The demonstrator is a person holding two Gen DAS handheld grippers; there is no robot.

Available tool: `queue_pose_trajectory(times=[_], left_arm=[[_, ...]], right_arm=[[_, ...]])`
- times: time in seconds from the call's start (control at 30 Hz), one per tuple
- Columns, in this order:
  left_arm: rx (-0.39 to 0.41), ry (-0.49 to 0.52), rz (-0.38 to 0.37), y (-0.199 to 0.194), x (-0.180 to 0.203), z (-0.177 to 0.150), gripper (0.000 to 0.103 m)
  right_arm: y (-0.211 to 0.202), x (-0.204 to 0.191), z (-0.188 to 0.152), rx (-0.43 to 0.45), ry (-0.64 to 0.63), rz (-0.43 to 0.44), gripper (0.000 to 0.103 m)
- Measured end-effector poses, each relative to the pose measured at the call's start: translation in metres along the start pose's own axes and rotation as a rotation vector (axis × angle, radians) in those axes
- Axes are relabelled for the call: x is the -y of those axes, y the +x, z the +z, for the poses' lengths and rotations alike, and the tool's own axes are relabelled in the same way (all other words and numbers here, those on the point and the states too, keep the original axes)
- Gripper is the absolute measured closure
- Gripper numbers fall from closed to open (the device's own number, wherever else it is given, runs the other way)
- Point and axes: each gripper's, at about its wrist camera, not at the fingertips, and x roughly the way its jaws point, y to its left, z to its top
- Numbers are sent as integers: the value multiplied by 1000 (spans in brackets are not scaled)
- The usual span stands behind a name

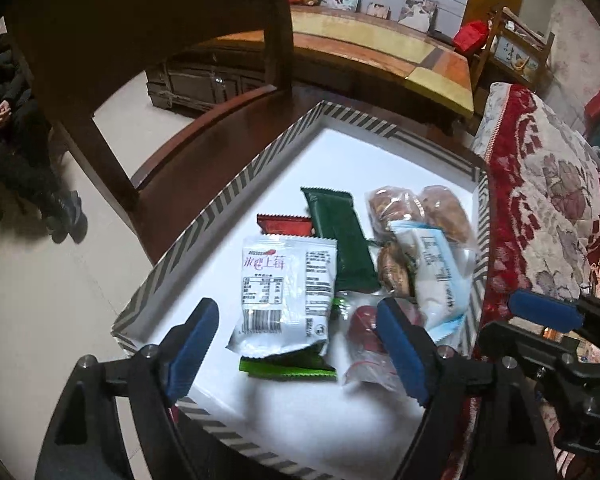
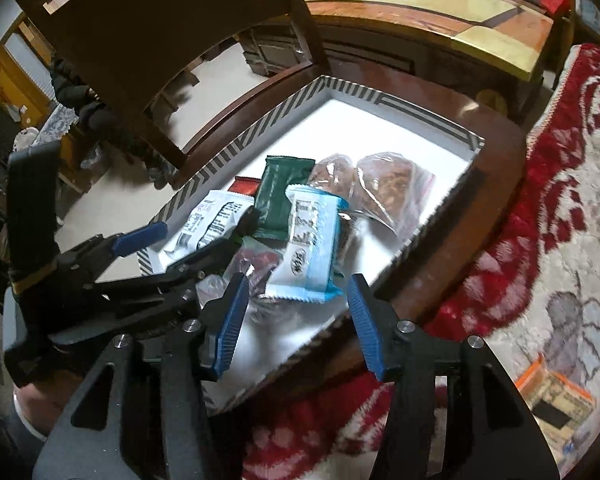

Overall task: Organize snacks
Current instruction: 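Open both grippers to drop the wrapper and blue packet into the tray, then move both grippers back over the remaining snacks on the blanket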

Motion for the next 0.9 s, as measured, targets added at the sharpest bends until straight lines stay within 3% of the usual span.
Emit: queue_pose_trajectory(times=[0.4,0.9], left_arm=[[46,85,-74,-30,52,-6,18],[-10,258,-180,-33,147,-33,18]], right_arm=[[-47,33,-30,70,82,-35,47],[-98,119,-101,100,269,-125,47]])
